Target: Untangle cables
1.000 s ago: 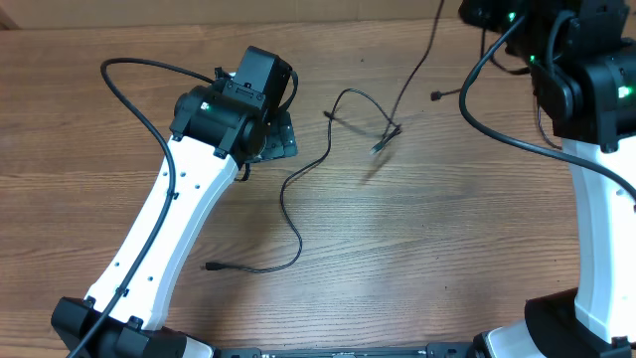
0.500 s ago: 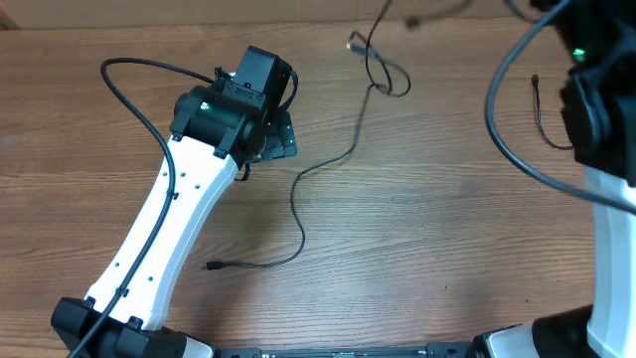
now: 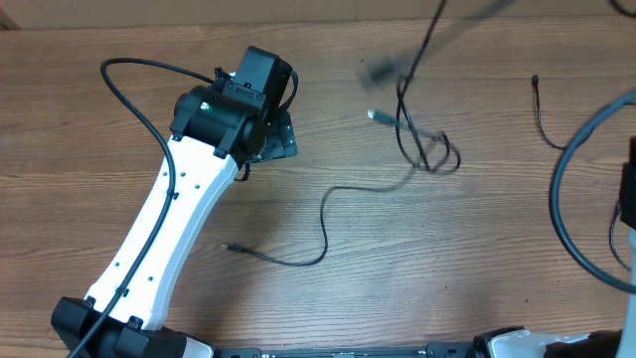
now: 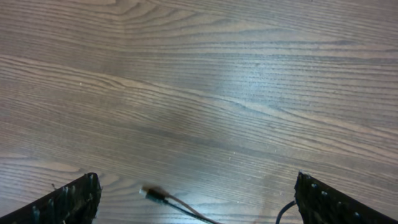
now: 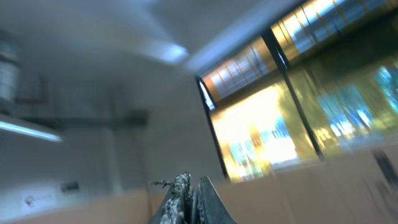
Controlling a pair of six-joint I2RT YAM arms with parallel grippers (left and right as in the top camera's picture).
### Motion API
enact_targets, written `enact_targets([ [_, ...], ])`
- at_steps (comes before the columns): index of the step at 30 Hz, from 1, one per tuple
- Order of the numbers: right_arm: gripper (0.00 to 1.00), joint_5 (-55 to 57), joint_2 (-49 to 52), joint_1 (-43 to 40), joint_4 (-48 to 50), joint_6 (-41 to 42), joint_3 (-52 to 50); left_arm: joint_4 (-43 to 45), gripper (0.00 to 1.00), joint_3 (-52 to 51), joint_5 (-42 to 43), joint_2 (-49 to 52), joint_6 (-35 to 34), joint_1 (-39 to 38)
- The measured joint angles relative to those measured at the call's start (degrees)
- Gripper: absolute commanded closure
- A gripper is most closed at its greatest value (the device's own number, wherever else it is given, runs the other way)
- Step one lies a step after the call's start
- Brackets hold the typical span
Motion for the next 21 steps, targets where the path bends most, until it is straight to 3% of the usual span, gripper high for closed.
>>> enact_targets([
  [10, 0.96, 4.7, 4.3, 0.0, -22.7, -9.2, -0.5, 0.0, 0.0, 0.0, 0.0, 0.0, 0.0, 0.0],
  [21, 0.96, 6.4, 5.3, 0.0, -25.4, -13.2, -0.7, 0.5, 0.0, 0.0, 0.0, 0.0, 0.0, 0.0],
])
